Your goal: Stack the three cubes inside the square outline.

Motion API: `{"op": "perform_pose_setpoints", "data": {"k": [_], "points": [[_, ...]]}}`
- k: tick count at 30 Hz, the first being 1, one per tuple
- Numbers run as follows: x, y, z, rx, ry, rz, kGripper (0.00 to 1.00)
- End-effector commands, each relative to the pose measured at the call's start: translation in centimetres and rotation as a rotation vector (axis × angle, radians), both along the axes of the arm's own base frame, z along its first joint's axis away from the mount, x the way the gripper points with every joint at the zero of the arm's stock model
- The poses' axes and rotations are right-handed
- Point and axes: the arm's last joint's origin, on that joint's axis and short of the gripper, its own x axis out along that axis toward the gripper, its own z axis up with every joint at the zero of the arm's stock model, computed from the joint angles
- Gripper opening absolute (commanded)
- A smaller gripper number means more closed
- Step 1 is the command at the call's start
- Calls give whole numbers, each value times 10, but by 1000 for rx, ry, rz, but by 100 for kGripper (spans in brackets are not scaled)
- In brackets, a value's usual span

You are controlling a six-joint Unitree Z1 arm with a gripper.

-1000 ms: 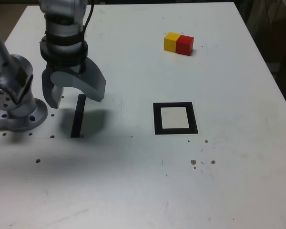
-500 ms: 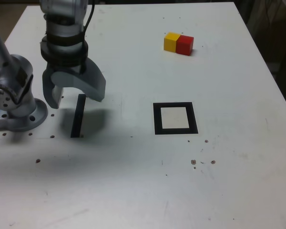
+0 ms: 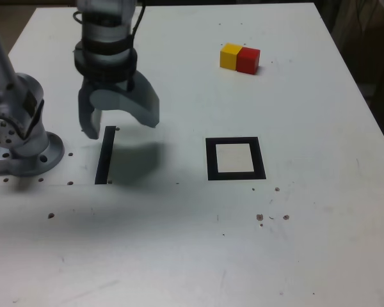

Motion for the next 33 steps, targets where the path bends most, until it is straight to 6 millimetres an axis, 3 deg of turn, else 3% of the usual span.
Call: {"op": "perform_pose_setpoints", "data": {"k": [1,20,33], "points": [[6,0,2,6,-3,1,98],[67,23,17,76,-24,58,98],[98,58,20,66,-12,121,98]]}}
